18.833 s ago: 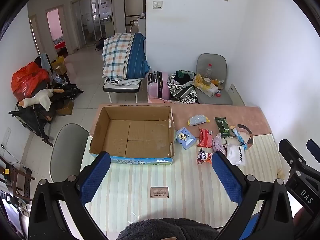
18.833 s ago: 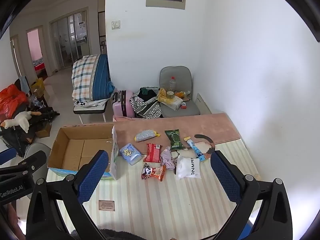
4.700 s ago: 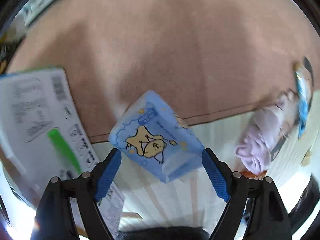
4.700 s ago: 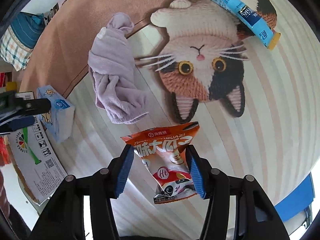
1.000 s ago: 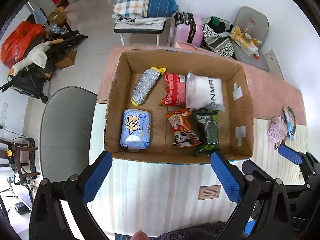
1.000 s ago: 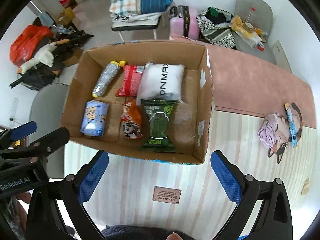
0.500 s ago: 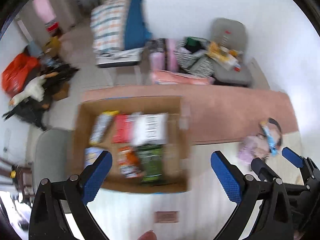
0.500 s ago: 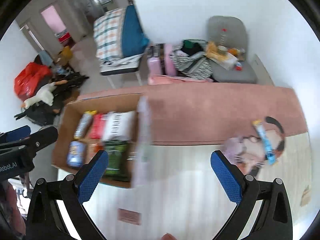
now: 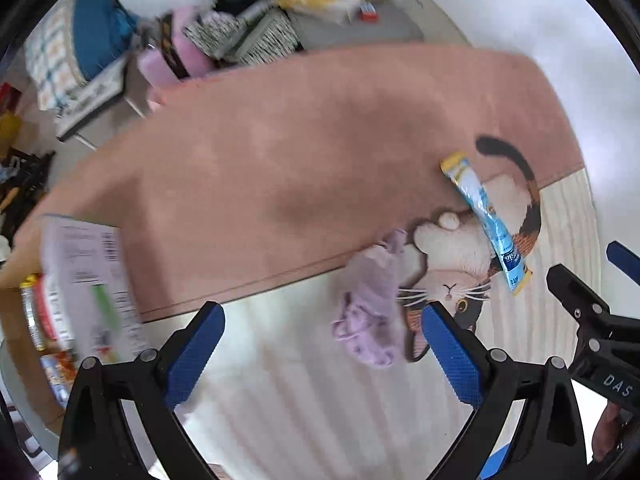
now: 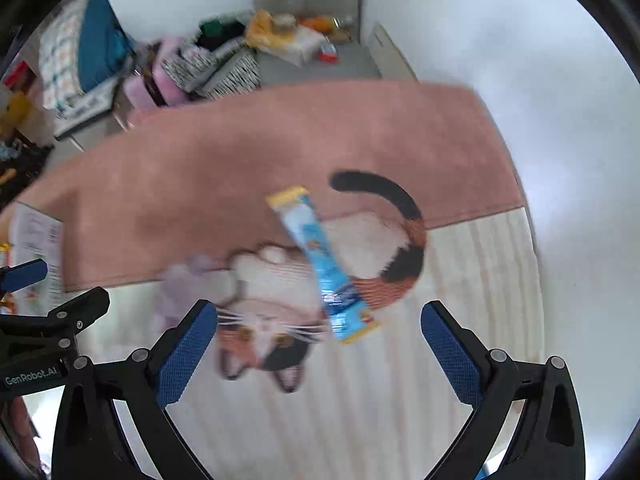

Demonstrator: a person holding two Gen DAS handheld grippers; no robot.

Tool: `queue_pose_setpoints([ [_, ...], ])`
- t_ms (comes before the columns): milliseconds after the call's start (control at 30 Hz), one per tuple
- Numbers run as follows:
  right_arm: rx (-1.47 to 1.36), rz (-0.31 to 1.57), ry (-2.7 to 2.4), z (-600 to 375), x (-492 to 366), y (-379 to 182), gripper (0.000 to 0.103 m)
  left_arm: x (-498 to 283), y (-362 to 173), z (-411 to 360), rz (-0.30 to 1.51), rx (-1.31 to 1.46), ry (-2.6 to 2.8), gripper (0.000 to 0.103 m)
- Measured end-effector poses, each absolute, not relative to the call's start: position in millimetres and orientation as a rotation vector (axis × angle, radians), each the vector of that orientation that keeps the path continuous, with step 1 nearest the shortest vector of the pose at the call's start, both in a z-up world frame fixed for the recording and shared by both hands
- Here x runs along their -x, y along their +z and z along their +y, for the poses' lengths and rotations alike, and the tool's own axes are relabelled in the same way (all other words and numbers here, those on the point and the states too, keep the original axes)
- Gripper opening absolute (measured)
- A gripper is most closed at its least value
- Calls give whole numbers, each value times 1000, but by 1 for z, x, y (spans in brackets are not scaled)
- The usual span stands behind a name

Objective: Organize soft objects
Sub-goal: 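Grasp the lilac cloth with left tool while right tool grasps the blue tube pouch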

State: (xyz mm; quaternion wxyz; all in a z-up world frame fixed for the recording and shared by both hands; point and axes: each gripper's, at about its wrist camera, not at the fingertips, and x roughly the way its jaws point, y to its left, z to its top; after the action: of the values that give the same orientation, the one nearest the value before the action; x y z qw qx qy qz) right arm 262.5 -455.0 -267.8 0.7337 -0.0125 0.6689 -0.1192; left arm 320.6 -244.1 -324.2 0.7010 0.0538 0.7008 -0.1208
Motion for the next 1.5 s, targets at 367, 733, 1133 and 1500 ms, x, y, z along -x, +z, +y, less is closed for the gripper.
queue_pose_setpoints([
  [367, 38, 1668, -191, -484, -289, -351, 99, -326, -394, -279, 1746, -127, -294, 100],
  [733, 22, 1815, -132, -479, -320, -406, 78, -321, -420, -288, 1831, -150, -271, 57],
  [1133, -26, 1816, -141, -467, -330, -403, 15, -322, -402, -276, 1806, -85, -255, 35],
  [1500, -184, 1664, -58, -406, -302, -313, 13, -305, -306, -205, 1638, 60, -274, 35],
])
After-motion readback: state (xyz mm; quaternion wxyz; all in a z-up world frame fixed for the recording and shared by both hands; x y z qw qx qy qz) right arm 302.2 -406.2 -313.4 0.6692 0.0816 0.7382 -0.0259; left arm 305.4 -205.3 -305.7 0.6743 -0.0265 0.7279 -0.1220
